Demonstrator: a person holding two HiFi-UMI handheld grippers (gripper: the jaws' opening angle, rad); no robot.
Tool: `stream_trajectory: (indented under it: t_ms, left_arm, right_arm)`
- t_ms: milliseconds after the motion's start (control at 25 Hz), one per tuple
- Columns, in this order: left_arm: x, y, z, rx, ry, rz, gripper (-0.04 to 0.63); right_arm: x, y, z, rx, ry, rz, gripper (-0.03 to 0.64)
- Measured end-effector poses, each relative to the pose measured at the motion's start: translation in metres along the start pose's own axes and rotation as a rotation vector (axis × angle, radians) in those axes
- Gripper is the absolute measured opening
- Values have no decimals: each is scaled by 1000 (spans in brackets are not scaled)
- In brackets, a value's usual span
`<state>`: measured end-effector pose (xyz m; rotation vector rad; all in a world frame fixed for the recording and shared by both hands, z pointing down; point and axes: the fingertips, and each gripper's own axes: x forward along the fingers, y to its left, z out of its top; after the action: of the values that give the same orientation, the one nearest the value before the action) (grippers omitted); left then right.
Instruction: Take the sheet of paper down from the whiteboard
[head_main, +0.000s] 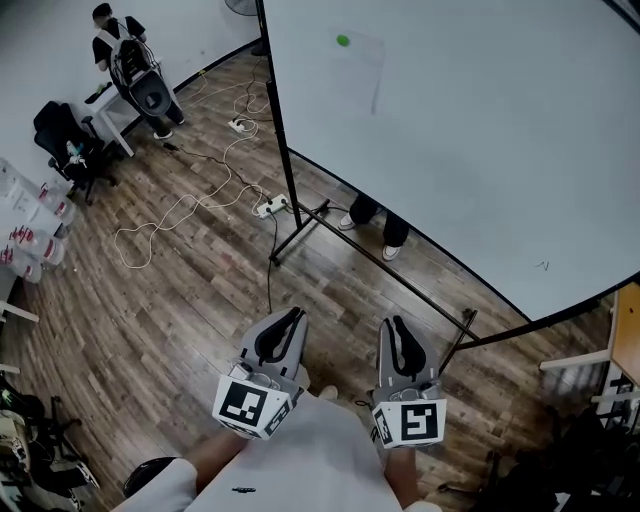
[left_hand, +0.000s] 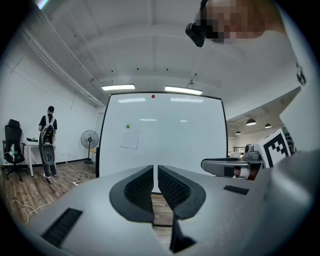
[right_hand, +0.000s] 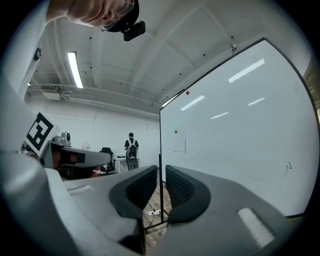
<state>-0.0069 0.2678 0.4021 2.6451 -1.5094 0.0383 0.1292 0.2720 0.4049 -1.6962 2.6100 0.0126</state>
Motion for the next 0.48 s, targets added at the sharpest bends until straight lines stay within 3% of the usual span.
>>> stream_trajectory:
  t_ms: [160,480]
  left_arm:
    - [4,8,4,2,-11,23,43]
    - [46,50,6,-16,-32,35,71]
  right_arm:
    - [8,-4,4,1,-16,13,83]
    - [67,-16,-4,-12,-3,11,84]
